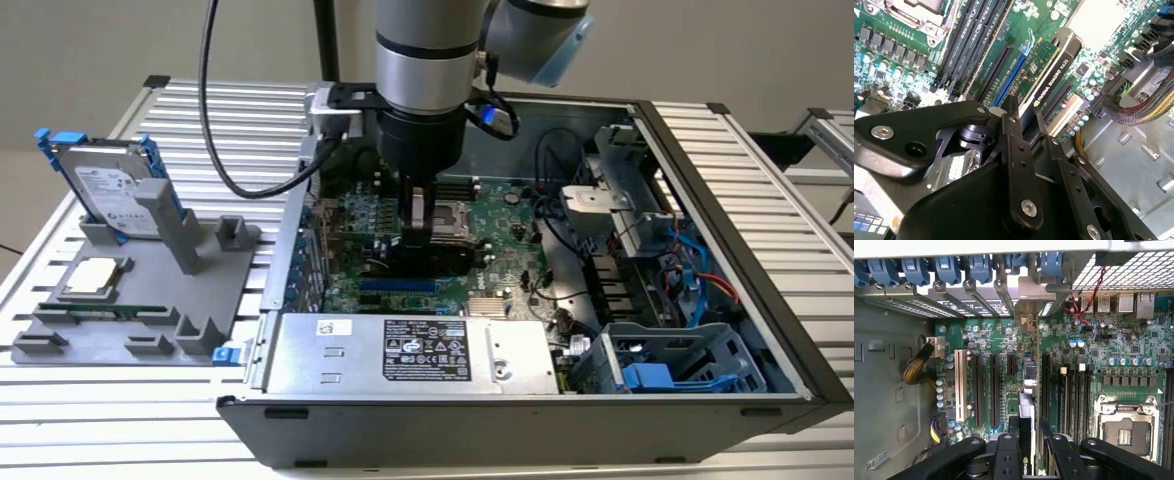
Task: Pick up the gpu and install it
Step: 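Insert the gpu into the slot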
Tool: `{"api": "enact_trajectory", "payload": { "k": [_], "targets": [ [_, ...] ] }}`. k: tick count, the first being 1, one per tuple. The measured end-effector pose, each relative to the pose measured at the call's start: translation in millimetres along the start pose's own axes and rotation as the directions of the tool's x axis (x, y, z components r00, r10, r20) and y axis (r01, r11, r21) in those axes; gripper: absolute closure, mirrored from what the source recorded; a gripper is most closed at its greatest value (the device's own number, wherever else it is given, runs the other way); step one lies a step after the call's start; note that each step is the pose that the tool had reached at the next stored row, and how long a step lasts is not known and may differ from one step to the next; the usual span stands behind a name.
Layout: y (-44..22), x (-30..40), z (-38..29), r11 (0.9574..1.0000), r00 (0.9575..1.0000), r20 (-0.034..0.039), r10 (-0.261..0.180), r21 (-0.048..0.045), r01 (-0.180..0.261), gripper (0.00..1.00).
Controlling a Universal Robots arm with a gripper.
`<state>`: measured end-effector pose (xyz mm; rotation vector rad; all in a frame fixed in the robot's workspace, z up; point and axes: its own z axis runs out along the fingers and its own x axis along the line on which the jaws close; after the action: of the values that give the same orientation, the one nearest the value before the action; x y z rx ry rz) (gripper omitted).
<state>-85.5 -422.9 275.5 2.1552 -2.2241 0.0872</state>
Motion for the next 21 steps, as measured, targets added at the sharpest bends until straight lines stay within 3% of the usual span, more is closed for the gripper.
{"api": "enact_trajectory", "payload": {
  "k": [3, 14, 21],
  "targets": [
    [-0.1, 3.2, 0.5, 1.0000, 1.0000, 0.0002, 0.000, 0.0000, 0.000, 1.00],
    [3.0, 3.5, 3.4, 1.0000, 1.0000, 0.0073, 0.000, 0.0001, 0.000, 1.00],
    [5.2, 3.3, 7.5, 1.0000, 1.0000, 0.0075, 0.001, -0.0001, -0.001, 1.00]
  ]
}}
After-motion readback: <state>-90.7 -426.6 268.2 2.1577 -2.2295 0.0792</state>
